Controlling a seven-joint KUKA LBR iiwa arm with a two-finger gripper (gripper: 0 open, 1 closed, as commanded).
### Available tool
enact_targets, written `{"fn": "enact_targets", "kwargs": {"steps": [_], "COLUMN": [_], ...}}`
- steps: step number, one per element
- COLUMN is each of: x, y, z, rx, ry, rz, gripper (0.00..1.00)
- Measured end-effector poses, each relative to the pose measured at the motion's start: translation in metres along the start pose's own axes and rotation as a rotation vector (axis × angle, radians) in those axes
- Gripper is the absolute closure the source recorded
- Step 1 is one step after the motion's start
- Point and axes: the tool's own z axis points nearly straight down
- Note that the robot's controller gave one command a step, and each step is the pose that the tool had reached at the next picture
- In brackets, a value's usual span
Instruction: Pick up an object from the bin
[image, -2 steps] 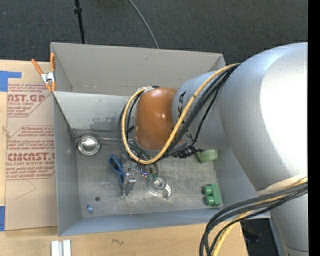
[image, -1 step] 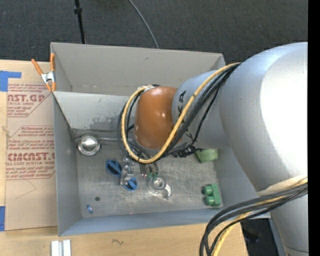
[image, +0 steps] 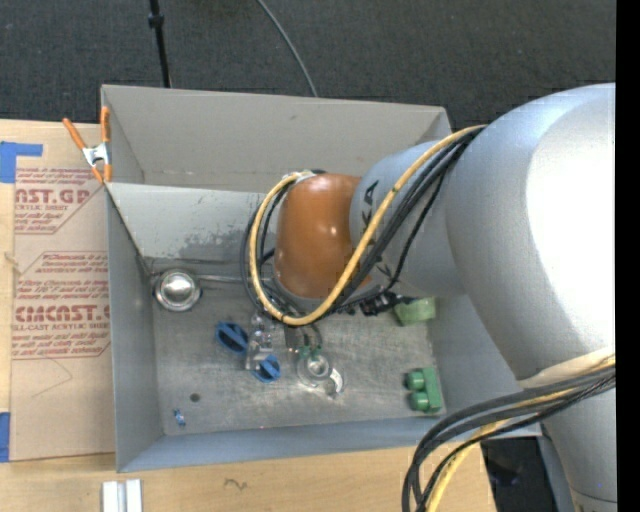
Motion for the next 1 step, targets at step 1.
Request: {"fn": "enact_targets", "kwargs": {"steps": [1], "x": [0.0036], "y": [0.0057], "z": [-0.1286], "rx": [-0.001], "ry": [-0.005], "rz": [0.046], "gripper": [1.0]}}
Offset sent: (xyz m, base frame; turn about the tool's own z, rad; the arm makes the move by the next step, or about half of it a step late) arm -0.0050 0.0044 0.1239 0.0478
